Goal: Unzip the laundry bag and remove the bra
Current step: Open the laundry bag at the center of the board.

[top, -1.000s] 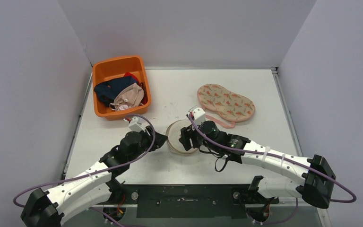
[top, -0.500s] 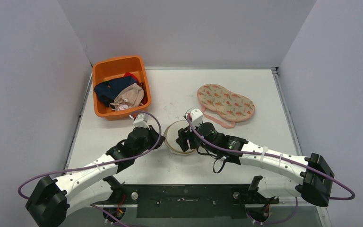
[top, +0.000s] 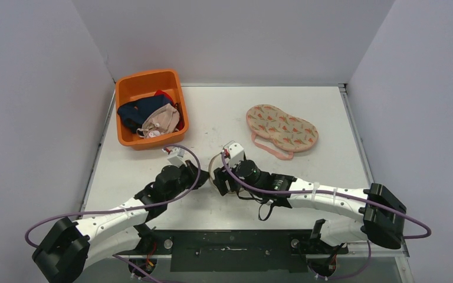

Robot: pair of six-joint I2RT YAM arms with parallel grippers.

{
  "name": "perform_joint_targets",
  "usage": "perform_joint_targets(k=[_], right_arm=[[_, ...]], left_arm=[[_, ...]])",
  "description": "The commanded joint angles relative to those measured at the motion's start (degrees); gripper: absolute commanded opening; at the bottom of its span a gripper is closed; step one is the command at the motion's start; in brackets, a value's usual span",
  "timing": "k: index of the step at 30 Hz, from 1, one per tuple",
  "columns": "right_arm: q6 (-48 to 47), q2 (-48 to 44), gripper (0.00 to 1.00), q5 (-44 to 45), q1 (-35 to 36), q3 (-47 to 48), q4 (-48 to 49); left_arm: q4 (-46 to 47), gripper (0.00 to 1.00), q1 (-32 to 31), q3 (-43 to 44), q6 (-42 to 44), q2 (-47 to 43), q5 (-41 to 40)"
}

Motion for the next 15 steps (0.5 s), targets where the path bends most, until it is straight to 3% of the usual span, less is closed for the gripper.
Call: perform_joint_targets(k=[1, 7, 15], right_arm=[[1.11, -1.68, 0.73, 6.80, 1.56, -0.93, 4.42], [1.46, -4.55, 0.81, 12.12, 2.84, -3.79, 3.50], [0.73, -3.28, 0.79, 19.39, 5.31, -3.89, 2.81]], left_arm=[[15.16, 0.00, 0.33, -0.40, -1.57, 1.70, 5.79], [20.32, 0.00, 0.25, 0.67, -2.75, 6.39, 8.47], [23.71, 0.00, 0.20, 1.70, -4.18, 10.25, 11.07]])
